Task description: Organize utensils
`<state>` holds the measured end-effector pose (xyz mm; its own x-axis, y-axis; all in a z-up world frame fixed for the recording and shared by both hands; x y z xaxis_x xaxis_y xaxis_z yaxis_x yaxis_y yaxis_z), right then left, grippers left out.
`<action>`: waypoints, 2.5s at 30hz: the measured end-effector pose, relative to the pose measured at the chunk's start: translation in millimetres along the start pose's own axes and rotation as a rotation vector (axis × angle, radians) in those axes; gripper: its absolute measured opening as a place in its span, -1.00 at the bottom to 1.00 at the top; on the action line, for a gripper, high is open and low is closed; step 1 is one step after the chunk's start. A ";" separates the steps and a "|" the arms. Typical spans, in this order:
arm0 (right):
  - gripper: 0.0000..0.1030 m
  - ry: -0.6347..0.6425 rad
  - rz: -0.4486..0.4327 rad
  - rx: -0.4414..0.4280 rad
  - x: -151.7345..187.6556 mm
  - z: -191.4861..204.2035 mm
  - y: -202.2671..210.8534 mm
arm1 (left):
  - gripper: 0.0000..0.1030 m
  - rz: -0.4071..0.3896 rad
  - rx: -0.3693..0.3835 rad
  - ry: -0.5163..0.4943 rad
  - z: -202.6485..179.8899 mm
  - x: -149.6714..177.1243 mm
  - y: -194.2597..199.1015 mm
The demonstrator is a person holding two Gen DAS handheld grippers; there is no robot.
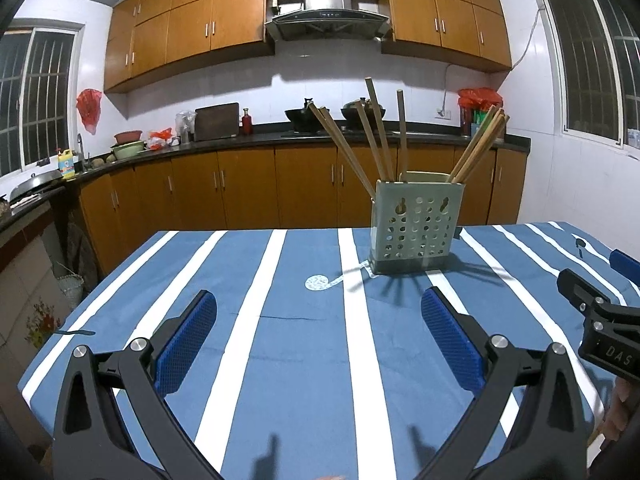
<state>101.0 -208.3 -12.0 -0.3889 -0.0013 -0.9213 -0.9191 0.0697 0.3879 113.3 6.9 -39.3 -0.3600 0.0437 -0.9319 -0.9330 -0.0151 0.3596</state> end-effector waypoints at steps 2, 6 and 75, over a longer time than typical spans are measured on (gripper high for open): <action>0.92 -0.001 0.000 -0.001 -0.1 0.2 0.4 | 0.97 -0.001 -0.003 0.008 1.1 -0.3 0.7; 0.92 -0.009 0.001 0.000 0.2 -0.6 1.3 | 0.97 0.000 -0.009 0.016 3.9 -1.6 1.1; 0.92 -0.032 0.005 0.006 0.3 -4.2 4.7 | 0.97 0.014 0.016 0.017 -2.3 1.6 1.1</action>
<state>96.3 -212.1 -10.4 -0.3910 0.0311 -0.9199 -0.9168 0.0751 0.3922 111.7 4.7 -40.5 -0.3731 0.0267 -0.9274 -0.9277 0.0001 0.3732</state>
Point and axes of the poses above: each gripper's, at about its wrist camera, not at the fingertips, and y roughly against the way its jaws point, z to its left, x to its underside, the point moved 10 cm from there along -y, roughly the way its jaws point, and after that the axes turned 2 degrees about -x, right-handed, at the moved point
